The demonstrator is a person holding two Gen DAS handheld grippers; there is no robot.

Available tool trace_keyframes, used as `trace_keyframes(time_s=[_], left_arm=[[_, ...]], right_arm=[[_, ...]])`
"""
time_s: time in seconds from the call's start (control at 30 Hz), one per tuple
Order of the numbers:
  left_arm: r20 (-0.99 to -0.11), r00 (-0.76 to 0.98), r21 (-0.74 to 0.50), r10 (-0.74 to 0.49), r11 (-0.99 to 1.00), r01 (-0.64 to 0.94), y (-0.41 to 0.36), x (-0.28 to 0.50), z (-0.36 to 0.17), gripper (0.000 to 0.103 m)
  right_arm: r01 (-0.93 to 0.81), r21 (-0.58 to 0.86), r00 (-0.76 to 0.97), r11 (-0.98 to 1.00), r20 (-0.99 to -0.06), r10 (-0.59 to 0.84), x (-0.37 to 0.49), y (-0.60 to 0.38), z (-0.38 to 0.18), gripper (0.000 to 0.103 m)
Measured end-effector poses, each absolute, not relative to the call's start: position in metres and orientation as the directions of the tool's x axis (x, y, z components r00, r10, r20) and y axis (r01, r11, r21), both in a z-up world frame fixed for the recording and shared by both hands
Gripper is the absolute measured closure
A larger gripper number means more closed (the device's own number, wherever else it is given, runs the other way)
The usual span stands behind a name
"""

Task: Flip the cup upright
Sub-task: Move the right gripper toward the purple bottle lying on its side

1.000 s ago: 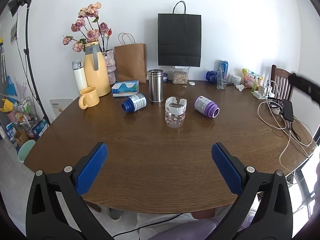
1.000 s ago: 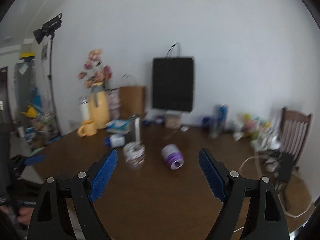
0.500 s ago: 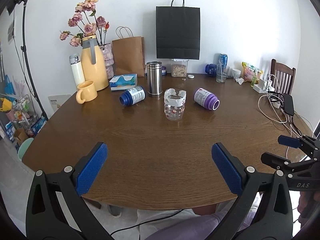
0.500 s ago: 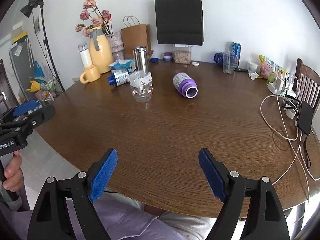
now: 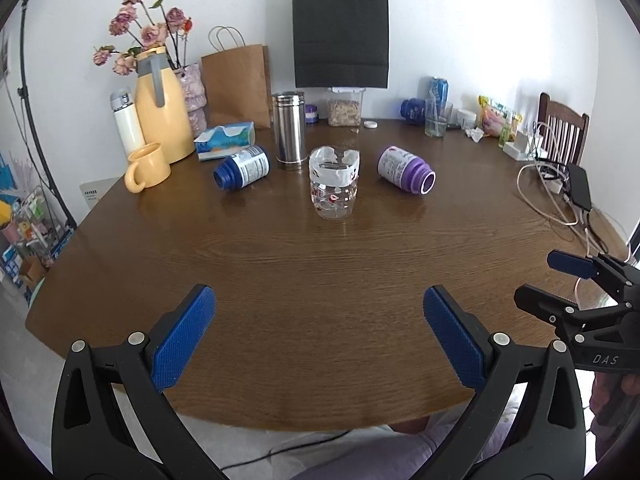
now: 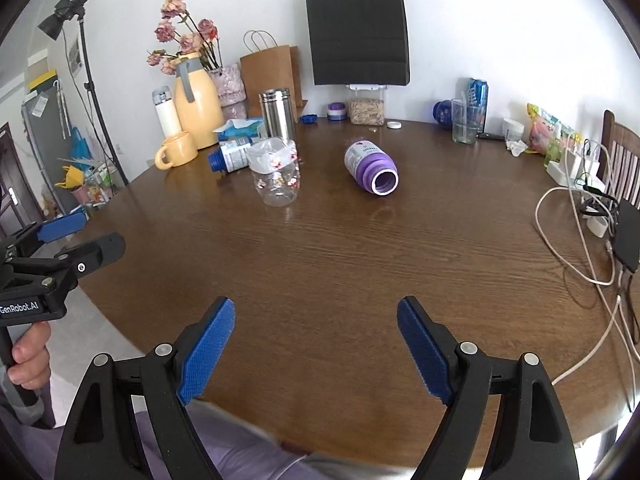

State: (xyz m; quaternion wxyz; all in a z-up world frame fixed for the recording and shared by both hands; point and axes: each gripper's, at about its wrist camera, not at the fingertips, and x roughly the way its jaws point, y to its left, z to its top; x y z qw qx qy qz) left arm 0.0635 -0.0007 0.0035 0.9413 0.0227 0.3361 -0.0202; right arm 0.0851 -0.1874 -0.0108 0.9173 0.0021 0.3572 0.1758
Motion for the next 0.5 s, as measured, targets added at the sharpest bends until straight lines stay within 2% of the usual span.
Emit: trace_keyframes(time_s=[0.1, 0.2, 0.43, 0.5], left_arm=[[-0.65, 0.759, 0.039, -0.046, 0.995, 0.094, -0.013, 0.094, 0.004, 0.0], [-0.612, 0.787, 0.071, -0.081, 0.985, 0.157, -0.03, 0.134, 0.022, 0.0], [-0.572, 0.805, 0.179, -0.16, 0.933, 0.313, -0.086, 0.275, 0.073, 0.0], [-0.592, 0.797, 0.192, -0.119, 0.94, 0.283, -0.1, 0.326, 0.078, 0.0]], right_arm=[[-0.315, 0.16, 0.665, 0.936, -0.666, 0.338, 0.114, -0.194, -0.015, 0.017], [-0.316, 0.163, 0.668, 0.935, -0.661, 0.342, 0.142, -0.2, -0.009, 0.017], [-0.325, 0.166, 0.642, 0.931, -0.684, 0.346, 0.235, -0.207, 0.0, 0.016], [-0.312, 0.168, 0.636, 0.935, -0.695, 0.337, 0.263, -0.209, -0.004, 0.016]])
